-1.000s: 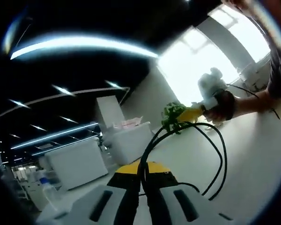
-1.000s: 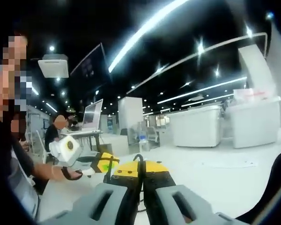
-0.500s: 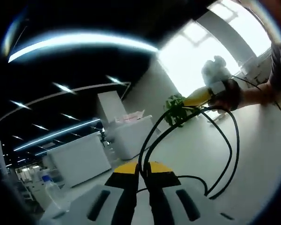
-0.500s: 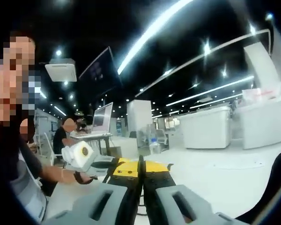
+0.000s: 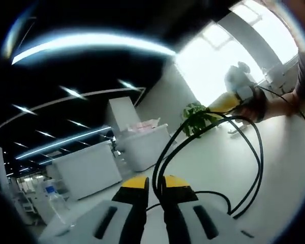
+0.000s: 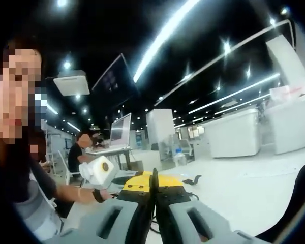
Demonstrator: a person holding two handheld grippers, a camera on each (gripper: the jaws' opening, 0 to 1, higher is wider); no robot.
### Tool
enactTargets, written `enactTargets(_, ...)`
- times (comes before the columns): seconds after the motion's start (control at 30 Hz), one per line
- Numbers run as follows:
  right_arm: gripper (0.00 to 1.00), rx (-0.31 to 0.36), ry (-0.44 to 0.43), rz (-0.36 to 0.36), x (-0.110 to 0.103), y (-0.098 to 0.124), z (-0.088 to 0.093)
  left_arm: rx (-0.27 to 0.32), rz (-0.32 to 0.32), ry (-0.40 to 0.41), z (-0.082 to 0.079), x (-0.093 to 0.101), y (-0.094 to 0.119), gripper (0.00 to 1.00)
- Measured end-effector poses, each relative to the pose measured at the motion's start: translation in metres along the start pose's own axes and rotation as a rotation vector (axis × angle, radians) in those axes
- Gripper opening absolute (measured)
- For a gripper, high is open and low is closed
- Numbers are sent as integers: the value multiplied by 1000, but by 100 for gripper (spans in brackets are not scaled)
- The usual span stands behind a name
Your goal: Coil the Type-C to USB data cable on the desktop and secure it with Velcro straps.
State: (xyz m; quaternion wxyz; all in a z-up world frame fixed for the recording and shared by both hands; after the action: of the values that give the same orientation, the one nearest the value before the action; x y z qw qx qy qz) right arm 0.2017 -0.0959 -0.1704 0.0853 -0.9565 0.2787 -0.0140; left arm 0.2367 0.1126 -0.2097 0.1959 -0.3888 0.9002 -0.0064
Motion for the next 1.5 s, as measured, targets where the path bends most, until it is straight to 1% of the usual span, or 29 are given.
enactTargets(0.17,1,-2,-7,-14,-3,-1,3,6,3,-6,-1,1,0,11)
enactTargets(0.37,1,-3,-24,-21,-4,-2,5,28,2,-8,-6,1,2,11)
enactTargets(0.6,1,-3,-48,-39,-6,-3,7,33,10,-4,-6,1,2,7)
enactTargets(0.7,1,2,-59,-48,-6,-3,8,36,16,5,-7,0,2,6)
enactTargets(0.9,1,11,-99,-61,-7,-4,10,38,19,-6,-9,0,3,5)
enactTargets(0.97,1,8,-102,-60,-7,-4,11,39,27,10,-11,-2,5,5)
enactTargets(1.03,1,-2,-83,-59,-8,-4,12,50,27,51,-14,-6,6,6)
enactTargets(1.13,1,-12,-89,-71,-10,-6,15,56,21,63,-15,-8,7,6)
enactTargets(1.3,1,-29,-97,-81,-11,-5,19,50,11,37,-16,-10,7,6)
enactTargets(1.37,2,-36,-90,-74,-11,-6,20,49,12,1,-18,-12,8,6)
enactTargets(1.4,2,-29,-70,-58,-11,-7,21,40,13,-19,-19,-12,8,5)
enactTargets(1.5,3,-6,-45,-60,-12,-7,18,38,14,-41,-21,-12,9,5)
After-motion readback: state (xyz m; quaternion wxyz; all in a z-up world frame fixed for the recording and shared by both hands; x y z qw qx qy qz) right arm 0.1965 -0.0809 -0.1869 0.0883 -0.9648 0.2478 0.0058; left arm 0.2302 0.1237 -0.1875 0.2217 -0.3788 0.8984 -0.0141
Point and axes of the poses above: the point that each gripper's makers call its tool centre point, and the gripper's own axes: y roughly backward along the fingers, x roughly to its right, z roughly out of its underside, the point moved 8 cm from there along y, roughly backward along the fingers, and after that the axes turned 5 degrees about y, right-handed, at the moved point
